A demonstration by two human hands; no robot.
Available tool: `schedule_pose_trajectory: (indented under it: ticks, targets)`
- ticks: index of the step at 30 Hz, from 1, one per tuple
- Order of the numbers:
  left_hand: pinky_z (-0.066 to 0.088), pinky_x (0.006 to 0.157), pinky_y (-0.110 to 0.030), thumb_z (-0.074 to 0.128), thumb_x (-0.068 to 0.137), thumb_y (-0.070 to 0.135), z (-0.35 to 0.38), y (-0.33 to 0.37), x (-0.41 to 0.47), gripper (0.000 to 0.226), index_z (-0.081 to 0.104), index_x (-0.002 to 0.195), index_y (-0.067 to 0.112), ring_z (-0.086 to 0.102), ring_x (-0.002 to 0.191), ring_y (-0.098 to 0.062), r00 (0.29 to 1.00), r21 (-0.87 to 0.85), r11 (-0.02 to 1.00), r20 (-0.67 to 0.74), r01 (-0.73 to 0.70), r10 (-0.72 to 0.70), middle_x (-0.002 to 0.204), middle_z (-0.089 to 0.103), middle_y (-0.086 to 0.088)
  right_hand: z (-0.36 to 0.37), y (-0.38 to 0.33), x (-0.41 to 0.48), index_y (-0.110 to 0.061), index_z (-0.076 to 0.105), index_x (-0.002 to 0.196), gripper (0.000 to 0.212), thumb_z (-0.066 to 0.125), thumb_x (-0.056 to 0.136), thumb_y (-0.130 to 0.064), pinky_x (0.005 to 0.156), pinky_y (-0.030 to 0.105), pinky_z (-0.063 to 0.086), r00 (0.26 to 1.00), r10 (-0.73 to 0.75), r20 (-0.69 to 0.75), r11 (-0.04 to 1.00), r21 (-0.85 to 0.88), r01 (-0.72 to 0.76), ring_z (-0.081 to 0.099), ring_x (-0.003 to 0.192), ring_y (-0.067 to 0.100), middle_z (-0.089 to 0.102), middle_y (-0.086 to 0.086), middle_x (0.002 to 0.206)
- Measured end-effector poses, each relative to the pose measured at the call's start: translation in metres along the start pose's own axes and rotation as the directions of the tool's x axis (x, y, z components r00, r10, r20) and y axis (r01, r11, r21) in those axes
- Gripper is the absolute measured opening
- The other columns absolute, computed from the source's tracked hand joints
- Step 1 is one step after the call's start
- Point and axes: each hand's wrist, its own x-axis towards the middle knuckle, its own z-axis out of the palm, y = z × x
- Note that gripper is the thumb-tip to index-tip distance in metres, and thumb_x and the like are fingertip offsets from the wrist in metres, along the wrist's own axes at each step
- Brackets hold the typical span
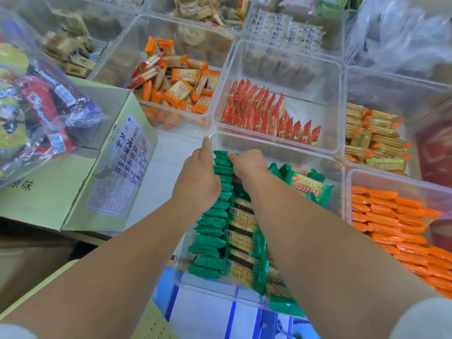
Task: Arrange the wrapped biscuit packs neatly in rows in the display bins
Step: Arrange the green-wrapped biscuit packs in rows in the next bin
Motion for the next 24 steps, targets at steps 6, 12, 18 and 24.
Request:
schedule_pose_trajectory:
  ticks: [6, 12, 18, 24]
  targets:
    - [0.039, 0.105, -0.042, 0.054, 0.090, 0.006, 0.002, -0.001, 0.001, 0.088, 0.001, 0.160, 0.018, 0.040, 0.132, -0.028, 1.000, 0.013, 1.000, -0.008, -0.010, 0.010, 0.147, 0.041, -0.011, 0.001, -0.002, -0.001, 0.000, 0.062, 0.109, 0.050, 0.061, 0.096, -0.048, 0.073, 0.037, 0.053, 1.000, -0.008, -0.028, 0.994, -0.112, 0.004, 0.067, 0.091, 0.031, 0.070, 0.014, 0.102]
    - [0.042, 0.105, -0.045, 0.051, 0.093, 0.011, -0.004, 0.002, 0.000, 0.081, 0.005, 0.160, 0.021, 0.043, 0.132, -0.028, 1.000, -0.009, 1.000, 0.010, 0.015, -0.015, 0.148, 0.042, -0.009, -0.006, 0.004, -0.040, -0.002, 0.056, 0.125, 0.043, 0.046, 0.104, -0.038, 0.079, 0.039, 0.049, 0.985, -0.067, 0.159, 0.981, 0.190, 0.036, 0.056, 0.082, 0.019, 0.059, 0.003, 0.092]
    - [0.049, 0.095, -0.045, 0.045, 0.098, 0.028, -0.019, 0.005, -0.017, 0.066, 0.018, 0.158, 0.020, 0.057, 0.115, -0.032, 0.979, -0.180, 0.962, 0.052, 0.204, -0.198, 0.136, 0.056, -0.012, -0.024, 0.026, -0.121, -0.015, 0.055, 0.140, 0.046, 0.050, 0.102, -0.041, 0.105, 0.045, 0.048, 0.982, -0.141, 0.129, 0.883, 0.464, 0.066, 0.058, 0.120, 0.021, 0.063, -0.002, 0.127]
    - [0.041, 0.077, -0.033, 0.055, 0.095, 0.035, -0.039, -0.002, -0.082, 0.063, 0.032, 0.151, 0.017, 0.056, 0.092, -0.022, 0.894, -0.276, 0.860, 0.267, 0.428, -0.359, 0.091, 0.057, 0.005, -0.021, 0.074, -0.198, -0.018, 0.073, 0.109, 0.030, 0.059, 0.098, -0.043, 0.096, 0.044, 0.056, 0.921, 0.020, 0.388, 0.768, 0.584, -0.262, 0.072, 0.100, 0.026, 0.076, 0.010, 0.103]
